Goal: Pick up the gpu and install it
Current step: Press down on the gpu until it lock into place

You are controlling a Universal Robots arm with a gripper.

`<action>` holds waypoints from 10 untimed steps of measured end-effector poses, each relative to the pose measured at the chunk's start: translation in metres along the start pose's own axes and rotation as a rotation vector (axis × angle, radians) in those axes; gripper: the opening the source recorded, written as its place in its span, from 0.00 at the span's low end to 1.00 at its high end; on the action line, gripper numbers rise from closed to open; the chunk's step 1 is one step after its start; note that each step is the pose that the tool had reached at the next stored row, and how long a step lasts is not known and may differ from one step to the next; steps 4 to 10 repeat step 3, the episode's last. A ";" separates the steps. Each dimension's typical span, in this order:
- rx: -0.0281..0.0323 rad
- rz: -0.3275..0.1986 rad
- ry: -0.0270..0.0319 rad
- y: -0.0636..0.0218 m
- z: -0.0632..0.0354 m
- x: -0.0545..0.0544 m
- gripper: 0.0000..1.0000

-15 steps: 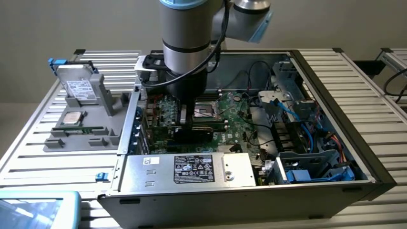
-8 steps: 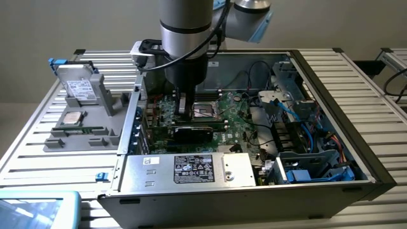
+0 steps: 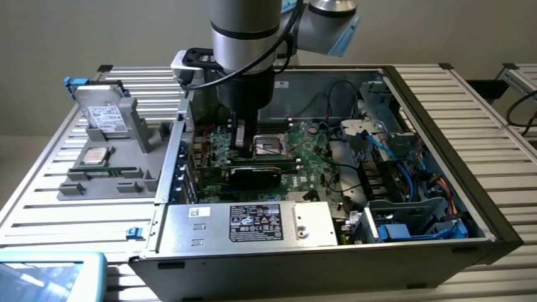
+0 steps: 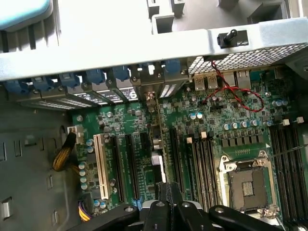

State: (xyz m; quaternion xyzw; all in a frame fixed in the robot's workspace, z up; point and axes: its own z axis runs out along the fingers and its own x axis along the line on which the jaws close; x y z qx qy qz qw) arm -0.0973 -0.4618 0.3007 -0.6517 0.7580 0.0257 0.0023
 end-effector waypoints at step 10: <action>0.0000 0.000 0.0000 0.0000 0.0000 0.000 0.12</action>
